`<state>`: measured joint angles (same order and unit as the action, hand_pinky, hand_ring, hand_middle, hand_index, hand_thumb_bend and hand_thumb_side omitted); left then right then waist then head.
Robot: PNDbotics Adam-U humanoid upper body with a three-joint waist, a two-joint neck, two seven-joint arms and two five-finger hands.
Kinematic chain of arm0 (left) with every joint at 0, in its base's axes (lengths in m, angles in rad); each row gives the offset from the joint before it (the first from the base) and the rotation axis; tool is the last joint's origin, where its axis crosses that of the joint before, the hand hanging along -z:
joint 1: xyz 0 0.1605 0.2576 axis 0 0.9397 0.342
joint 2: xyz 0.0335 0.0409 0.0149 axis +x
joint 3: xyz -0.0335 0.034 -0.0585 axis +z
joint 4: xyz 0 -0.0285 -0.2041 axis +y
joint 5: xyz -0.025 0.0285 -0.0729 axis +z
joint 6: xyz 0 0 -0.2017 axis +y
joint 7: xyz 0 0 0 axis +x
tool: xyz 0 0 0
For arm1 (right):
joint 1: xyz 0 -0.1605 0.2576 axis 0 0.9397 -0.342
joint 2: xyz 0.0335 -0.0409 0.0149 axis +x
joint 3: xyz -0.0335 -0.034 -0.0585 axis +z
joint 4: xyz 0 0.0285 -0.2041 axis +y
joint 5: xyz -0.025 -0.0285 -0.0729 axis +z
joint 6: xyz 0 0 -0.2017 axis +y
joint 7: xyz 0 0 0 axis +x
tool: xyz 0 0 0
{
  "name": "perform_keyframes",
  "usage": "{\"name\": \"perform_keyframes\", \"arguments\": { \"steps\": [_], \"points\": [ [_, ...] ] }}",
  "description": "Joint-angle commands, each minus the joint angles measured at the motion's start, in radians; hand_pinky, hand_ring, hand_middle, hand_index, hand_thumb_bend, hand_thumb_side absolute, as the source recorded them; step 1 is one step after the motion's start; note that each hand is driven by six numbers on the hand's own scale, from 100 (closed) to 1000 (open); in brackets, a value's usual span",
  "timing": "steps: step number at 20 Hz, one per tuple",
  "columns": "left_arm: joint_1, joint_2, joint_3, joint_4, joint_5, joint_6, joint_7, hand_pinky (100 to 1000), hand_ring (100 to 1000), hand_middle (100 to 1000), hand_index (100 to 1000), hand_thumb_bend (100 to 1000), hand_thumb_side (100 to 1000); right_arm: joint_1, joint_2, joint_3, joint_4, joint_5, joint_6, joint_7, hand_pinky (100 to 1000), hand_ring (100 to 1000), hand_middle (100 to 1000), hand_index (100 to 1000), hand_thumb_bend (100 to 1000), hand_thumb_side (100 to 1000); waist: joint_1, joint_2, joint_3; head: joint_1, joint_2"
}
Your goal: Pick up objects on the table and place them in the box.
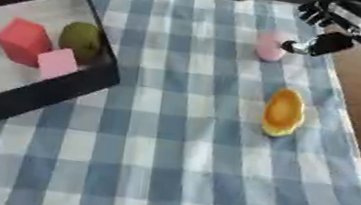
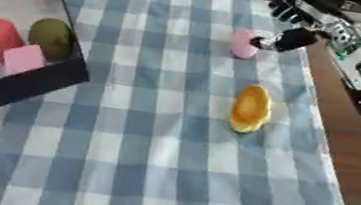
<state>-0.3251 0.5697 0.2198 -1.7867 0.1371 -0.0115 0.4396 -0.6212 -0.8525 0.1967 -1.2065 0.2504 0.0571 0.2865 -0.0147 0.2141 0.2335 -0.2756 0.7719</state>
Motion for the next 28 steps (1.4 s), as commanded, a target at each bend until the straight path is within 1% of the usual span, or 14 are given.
{"name": "perform_keyframes", "arguments": {
  "steps": [1, 5, 10, 11, 12, 14, 16, 20, 21, 23, 24, 25, 27, 28],
  "points": [
    [-0.013, 0.018, 0.003, -0.007, 0.004, -0.001, -0.003, 858, 955, 825, 848, 100, 799, -0.019, -0.024, -0.004, -0.013, -0.006, 0.000, 0.008, 846, 816, 755, 870, 511, 315, 0.013, 0.003, 0.001, -0.002, -0.002],
    [-0.017, 0.016, 0.001, -0.007, 0.005, -0.001, -0.008, 858, 956, 826, 848, 100, 800, -0.025, -0.013, 0.003, 0.014, 0.017, 0.009, 0.013, 845, 815, 752, 865, 492, 315, 0.012, 0.009, 0.005, -0.005, -0.002],
    [-0.019, 0.012, 0.001, -0.007, 0.007, 0.000, -0.009, 858, 957, 826, 849, 100, 800, -0.036, 0.004, 0.007, 0.051, 0.039, 0.006, 0.014, 843, 812, 749, 861, 456, 310, 0.015, 0.020, 0.012, -0.010, -0.002],
    [-0.019, 0.011, 0.001, -0.007, 0.007, -0.001, -0.009, 859, 957, 827, 849, 100, 800, -0.037, 0.006, 0.008, 0.058, 0.043, 0.007, 0.013, 841, 810, 746, 858, 414, 306, 0.015, 0.022, 0.013, -0.010, -0.002],
    [-0.020, 0.011, 0.001, -0.007, 0.008, -0.001, -0.010, 859, 957, 827, 849, 100, 800, -0.039, 0.007, 0.009, 0.064, 0.048, 0.007, 0.013, 841, 810, 745, 857, 404, 303, 0.015, 0.024, 0.014, -0.010, -0.002],
    [-0.022, 0.010, 0.000, -0.008, 0.008, -0.001, -0.011, 859, 958, 827, 849, 100, 800, -0.043, 0.010, 0.011, 0.075, 0.058, 0.008, 0.010, 840, 809, 741, 853, 347, 287, 0.015, 0.027, 0.015, -0.011, -0.002],
    [-0.022, 0.009, -0.001, -0.007, 0.009, 0.000, -0.013, 859, 958, 827, 849, 100, 801, -0.044, 0.014, 0.012, 0.084, 0.066, 0.008, 0.009, 839, 808, 740, 851, 328, 281, 0.016, 0.030, 0.017, -0.012, -0.002],
    [-0.023, 0.008, -0.001, -0.007, 0.010, 0.000, -0.014, 859, 959, 828, 849, 100, 795, -0.047, 0.020, 0.011, 0.098, 0.069, 0.010, 0.004, 835, 805, 733, 847, 241, 243, 0.017, 0.036, 0.020, -0.013, -0.002],
    [-0.024, 0.007, -0.002, -0.008, 0.010, 0.000, -0.015, 859, 959, 828, 849, 100, 800, -0.048, 0.021, 0.011, 0.101, 0.068, 0.011, 0.004, 833, 802, 727, 843, 181, 229, 0.017, 0.037, 0.020, -0.013, -0.002],
    [-0.024, 0.007, -0.003, -0.007, 0.010, 0.000, -0.017, 860, 960, 828, 849, 100, 800, -0.042, 0.019, 0.009, 0.097, 0.059, 0.008, 0.001, 828, 792, 697, 822, 100, 215, 0.017, 0.038, 0.019, -0.011, -0.002],
    [-0.024, 0.008, -0.003, -0.007, 0.010, 0.000, -0.017, 860, 960, 828, 849, 100, 800, -0.026, 0.008, 0.007, 0.081, 0.047, 0.003, 0.000, 827, 790, 693, 819, 100, 209, 0.016, 0.039, 0.019, -0.010, -0.002],
    [-0.025, 0.008, -0.003, -0.007, 0.010, 0.000, -0.018, 860, 960, 828, 849, 100, 800, -0.010, -0.003, 0.006, 0.064, 0.036, 0.002, 0.000, 829, 792, 701, 823, 161, 184, 0.015, 0.039, 0.019, -0.010, -0.002],
    [-0.028, 0.007, -0.005, -0.008, 0.010, -0.001, -0.021, 860, 960, 828, 849, 100, 800, 0.015, -0.020, 0.008, 0.034, 0.028, 0.005, 0.004, 828, 792, 704, 826, 187, 164, 0.014, 0.039, 0.020, -0.012, -0.002],
    [-0.030, 0.006, -0.006, -0.009, 0.010, -0.001, -0.022, 860, 960, 828, 849, 100, 800, 0.023, -0.024, 0.008, 0.024, 0.026, 0.008, 0.006, 828, 791, 704, 825, 185, 159, 0.014, 0.039, 0.021, -0.013, -0.002]
  ]
}}
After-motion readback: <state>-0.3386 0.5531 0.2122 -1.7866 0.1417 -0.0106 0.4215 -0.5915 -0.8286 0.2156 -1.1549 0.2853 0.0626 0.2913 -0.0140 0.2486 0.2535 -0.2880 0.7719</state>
